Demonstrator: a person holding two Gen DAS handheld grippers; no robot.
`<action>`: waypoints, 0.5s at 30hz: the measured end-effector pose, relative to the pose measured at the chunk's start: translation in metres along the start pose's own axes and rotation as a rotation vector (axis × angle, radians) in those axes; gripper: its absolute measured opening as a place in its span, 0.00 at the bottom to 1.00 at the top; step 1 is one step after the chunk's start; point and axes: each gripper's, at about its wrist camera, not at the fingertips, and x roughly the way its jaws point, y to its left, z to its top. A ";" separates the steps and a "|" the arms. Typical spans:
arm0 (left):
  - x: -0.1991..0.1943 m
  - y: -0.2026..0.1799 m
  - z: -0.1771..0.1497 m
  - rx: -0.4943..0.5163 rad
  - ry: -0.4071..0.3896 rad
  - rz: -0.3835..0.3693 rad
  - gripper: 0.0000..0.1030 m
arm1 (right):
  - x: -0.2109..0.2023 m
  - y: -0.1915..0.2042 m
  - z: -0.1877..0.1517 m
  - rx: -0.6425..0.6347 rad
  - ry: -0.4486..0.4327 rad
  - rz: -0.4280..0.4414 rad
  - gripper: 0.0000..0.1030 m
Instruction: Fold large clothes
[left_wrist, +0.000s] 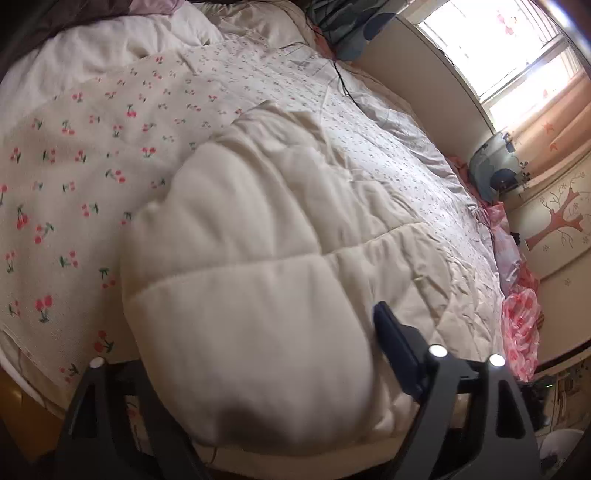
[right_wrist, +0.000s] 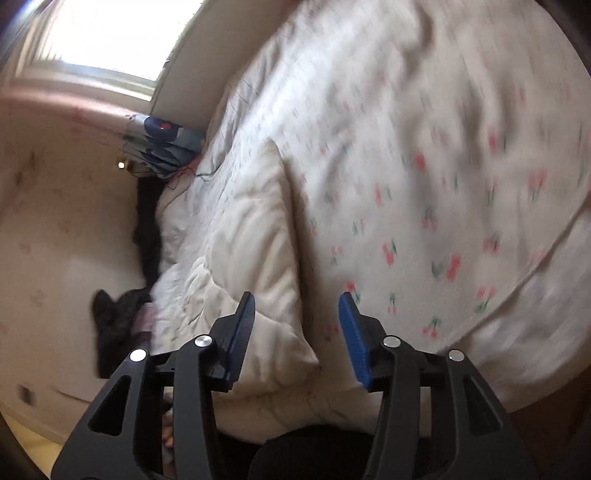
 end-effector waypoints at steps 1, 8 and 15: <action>0.002 0.002 -0.005 -0.003 -0.008 0.003 0.84 | 0.004 0.034 0.005 -0.103 -0.010 -0.024 0.49; 0.005 0.015 -0.012 -0.028 -0.033 -0.008 0.93 | 0.166 0.223 -0.005 -0.618 0.155 -0.094 0.59; 0.003 0.004 -0.019 0.063 -0.078 0.020 0.93 | 0.351 0.242 -0.047 -0.714 0.416 -0.351 0.79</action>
